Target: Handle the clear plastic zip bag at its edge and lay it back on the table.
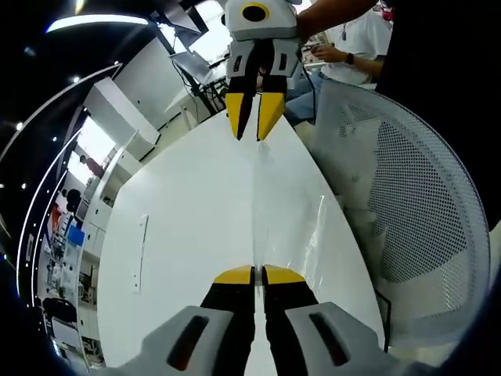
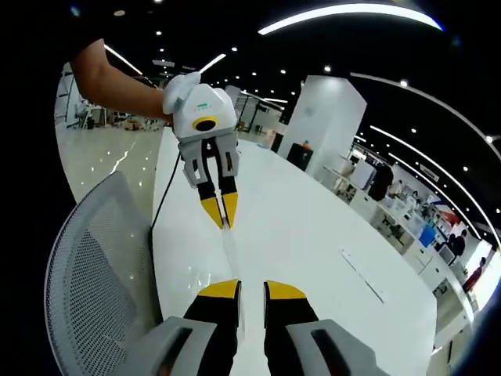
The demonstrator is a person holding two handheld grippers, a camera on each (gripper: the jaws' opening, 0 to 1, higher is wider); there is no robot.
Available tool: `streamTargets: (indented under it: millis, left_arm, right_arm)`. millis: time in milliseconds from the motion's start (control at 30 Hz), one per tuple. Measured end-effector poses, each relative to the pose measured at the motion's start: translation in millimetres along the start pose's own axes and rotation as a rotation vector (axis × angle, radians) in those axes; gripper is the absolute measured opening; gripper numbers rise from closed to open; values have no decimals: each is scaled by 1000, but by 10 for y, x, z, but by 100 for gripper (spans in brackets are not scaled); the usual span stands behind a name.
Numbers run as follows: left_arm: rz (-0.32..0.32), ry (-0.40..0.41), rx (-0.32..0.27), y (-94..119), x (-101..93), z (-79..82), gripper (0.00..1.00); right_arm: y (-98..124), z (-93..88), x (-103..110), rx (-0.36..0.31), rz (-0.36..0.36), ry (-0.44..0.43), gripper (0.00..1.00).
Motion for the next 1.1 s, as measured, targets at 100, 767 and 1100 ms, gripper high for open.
streamTargets:
  millis: [100, 767, 1100]
  left_arm:
    - [2, -3, 3, -1, -6, 5, 0]
    - [-8, -32, 33, 5, -123, 115, 0]
    - [2, -30, 22, 33, -138, 172, 0]
  right_arm:
    - [-22, 26, 2, -2, 1, 2, 9]
    - [-268, 98, 197, 27, 45, 9, 10]
    - [-327, -6, 223, 62, 62, -44, 7]
Point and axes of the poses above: the point that each gripper's makers call its tool centre point, and the gripper's own axes: y roughly backward along the fingers, x roughly to its left, z roughly out of its top, the point moved 2 cm from there along y, roughly backward along the fingers, and after that the axes turned 12 degrees about x, right-handed, at the moved point
